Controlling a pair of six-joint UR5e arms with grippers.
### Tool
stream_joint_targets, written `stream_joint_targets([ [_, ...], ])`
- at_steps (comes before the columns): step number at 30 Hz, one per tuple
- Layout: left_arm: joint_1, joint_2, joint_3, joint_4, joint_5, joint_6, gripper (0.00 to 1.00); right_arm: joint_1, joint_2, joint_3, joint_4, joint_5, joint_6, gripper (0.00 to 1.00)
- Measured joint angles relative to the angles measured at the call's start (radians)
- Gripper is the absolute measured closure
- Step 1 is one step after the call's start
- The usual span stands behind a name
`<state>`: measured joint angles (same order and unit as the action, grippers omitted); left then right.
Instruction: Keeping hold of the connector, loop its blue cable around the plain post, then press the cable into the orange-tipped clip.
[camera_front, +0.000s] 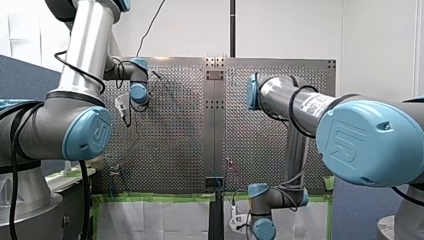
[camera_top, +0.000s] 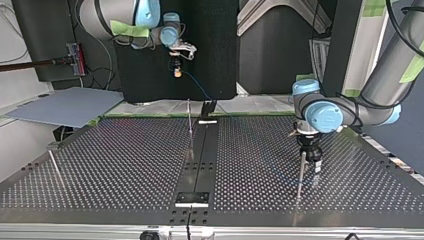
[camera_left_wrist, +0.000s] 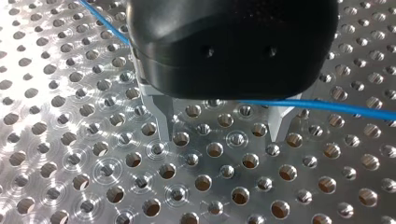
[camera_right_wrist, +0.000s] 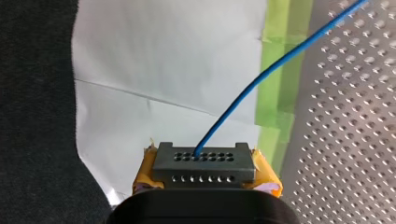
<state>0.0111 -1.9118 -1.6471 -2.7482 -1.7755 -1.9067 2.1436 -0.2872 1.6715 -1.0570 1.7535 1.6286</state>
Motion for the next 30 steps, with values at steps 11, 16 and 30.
stream_joint_targets([
  [11,0.002,0.000,0.000,-0.002,0.000,0.000,0.00,-0.034,-0.110,0.110,-0.112,0.008,0.031,1.00],
  [16,0.003,0.000,0.000,-0.003,0.000,0.000,0.00,-0.045,-0.156,0.144,-0.140,0.007,0.041,1.00],
  [30,0.005,0.000,0.000,-0.008,-0.002,0.000,0.00,-0.031,-0.171,0.206,-0.201,0.002,0.039,1.00],
])
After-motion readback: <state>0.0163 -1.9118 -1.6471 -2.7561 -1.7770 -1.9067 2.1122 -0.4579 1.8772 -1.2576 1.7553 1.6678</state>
